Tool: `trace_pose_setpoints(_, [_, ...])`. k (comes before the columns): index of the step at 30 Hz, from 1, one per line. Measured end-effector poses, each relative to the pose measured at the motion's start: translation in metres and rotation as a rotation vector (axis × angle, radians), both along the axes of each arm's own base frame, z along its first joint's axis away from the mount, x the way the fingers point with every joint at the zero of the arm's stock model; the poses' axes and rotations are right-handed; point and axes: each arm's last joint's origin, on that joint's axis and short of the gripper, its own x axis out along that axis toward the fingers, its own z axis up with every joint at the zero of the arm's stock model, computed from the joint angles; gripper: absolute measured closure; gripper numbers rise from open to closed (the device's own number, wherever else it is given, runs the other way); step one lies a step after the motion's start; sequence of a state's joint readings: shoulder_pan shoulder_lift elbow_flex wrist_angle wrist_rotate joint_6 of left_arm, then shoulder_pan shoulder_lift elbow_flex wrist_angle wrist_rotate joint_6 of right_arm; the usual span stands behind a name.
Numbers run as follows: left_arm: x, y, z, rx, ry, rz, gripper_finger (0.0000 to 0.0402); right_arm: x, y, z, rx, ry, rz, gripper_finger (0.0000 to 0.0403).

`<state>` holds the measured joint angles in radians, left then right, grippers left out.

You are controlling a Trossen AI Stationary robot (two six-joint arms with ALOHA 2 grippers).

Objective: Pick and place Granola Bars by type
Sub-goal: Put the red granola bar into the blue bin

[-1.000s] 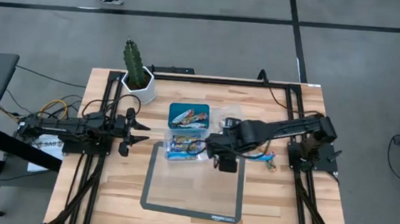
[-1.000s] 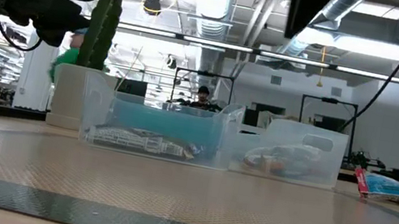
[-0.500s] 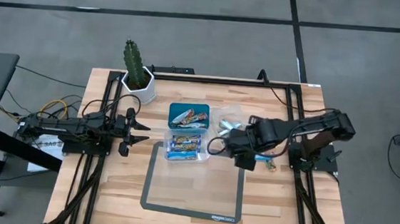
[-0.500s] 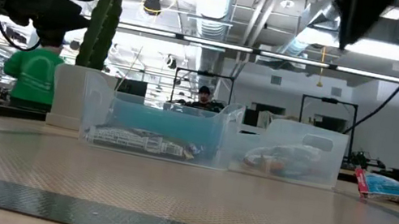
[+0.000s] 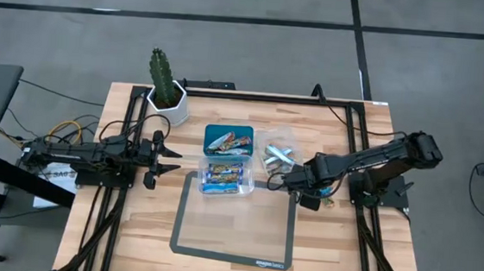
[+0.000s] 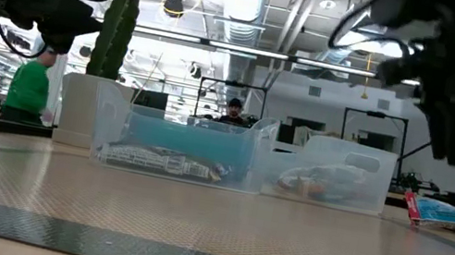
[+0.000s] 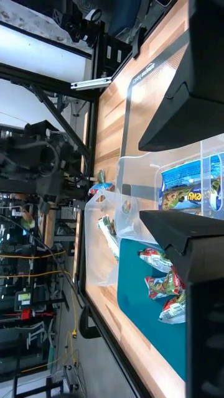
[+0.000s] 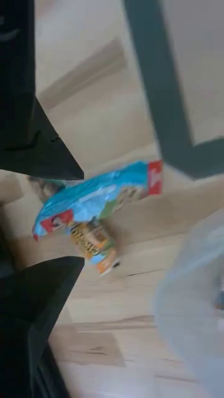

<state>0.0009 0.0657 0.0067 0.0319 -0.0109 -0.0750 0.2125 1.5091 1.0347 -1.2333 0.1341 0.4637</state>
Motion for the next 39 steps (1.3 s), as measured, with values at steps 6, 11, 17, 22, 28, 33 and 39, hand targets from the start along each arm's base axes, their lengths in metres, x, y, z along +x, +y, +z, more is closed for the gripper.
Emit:
trace_pose_setpoints(6, [0.0, 0.0, 0.0, 0.0, 0.0, 0.0, 0.0244, -0.004, -0.003, -0.018, 0.009, 0.002, 0.025, 0.0187])
trace_pose_setpoints(11, [0.0, 0.0, 0.0, 0.0, 0.0, 0.0, 0.0244, -0.007, -0.004, -0.027, 0.01, 0.012, 0.044, 0.018])
trace_pose_setpoints(17, [0.0, 0.0, 0.0, 0.0, 0.0, 0.0, 0.0244, -0.011, 0.001, -0.034, 0.021, 0.019, 0.092, 0.0173])
trace_pose_setpoints(22, [0.0, 0.0, 0.0, 0.0, -0.001, 0.0, 0.0244, -0.015, 0.003, -0.042, 0.06, 0.026, 0.095, 0.0173])
trace_pose_setpoints(28, [0.0, 0.0, 0.0, 0.0, 0.0, 0.0, 0.0244, -0.015, 0.003, -0.057, 0.059, 0.038, 0.093, 0.0173])
trace_pose_setpoints(33, [0.0, 0.0, 0.0, 0.0, -0.001, 0.0, 0.0244, -0.01, -0.001, -0.072, 0.035, 0.088, 0.075, 0.0173])
trace_pose_setpoints(39, [0.0, 0.0, 0.0, 0.0, 0.0, 0.0, 0.0244, -0.006, -0.002, -0.078, 0.003, 0.086, 0.072, 0.0188])
